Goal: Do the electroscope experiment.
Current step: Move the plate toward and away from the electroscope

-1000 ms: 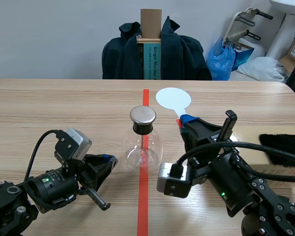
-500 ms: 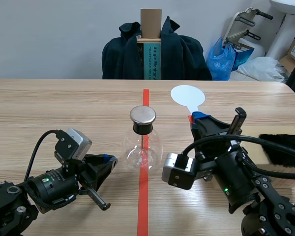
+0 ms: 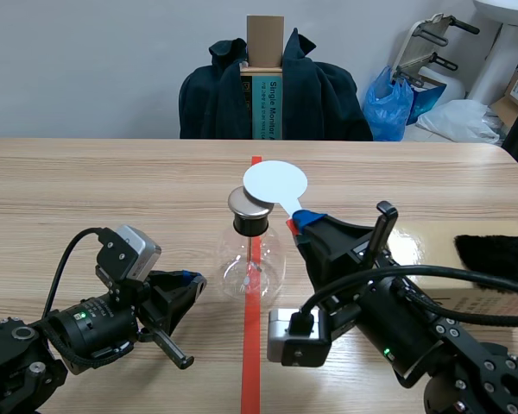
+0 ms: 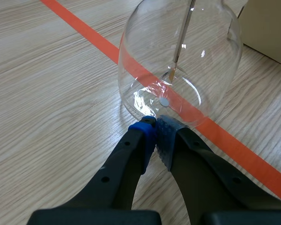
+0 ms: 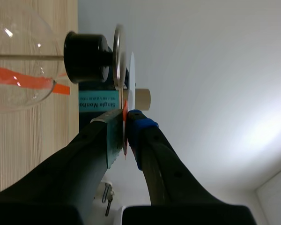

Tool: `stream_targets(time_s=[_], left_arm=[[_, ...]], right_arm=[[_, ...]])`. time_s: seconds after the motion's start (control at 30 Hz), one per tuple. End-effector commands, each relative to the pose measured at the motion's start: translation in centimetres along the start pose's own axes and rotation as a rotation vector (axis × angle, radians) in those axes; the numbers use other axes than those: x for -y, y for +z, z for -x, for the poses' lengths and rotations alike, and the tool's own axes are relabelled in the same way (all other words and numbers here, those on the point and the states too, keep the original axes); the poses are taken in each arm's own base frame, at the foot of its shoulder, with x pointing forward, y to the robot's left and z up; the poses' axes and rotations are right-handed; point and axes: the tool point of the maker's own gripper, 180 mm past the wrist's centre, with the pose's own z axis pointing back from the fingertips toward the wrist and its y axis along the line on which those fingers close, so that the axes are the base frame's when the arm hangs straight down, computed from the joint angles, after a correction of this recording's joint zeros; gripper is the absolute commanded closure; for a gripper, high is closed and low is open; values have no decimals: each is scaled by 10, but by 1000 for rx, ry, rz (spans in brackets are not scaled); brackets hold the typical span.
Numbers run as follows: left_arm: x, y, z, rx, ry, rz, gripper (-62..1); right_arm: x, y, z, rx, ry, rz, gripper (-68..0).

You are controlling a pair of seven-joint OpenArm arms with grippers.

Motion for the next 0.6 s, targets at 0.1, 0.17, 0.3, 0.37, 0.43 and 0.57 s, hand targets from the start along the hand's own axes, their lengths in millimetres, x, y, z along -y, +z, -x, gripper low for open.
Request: stream_targets(time_s=[0.1, 0.17, 0.3, 0.37, 0.43, 0.57], left_arm=[[-3, -1, -7, 25, -5, -4, -28], [-3, -1, -7, 25, -5, -4, -28], [-3, -1, -7, 25, -5, -4, -28], [-3, -1, -7, 25, -5, -4, -28], [-3, -1, -7, 25, -5, -4, -28], [-3, -1, -7, 25, -5, -4, -28]], right_arm=[[12, -5, -1, 49, 33, 36, -6], [12, -4, -4, 66, 33, 36, -6], [12, -4, -6, 79, 33, 36, -6], [12, -4, -6, 79, 33, 36, -6], [12, -4, -6, 79, 33, 36, -6], [13, -4, -6, 79, 34, 38, -6]])
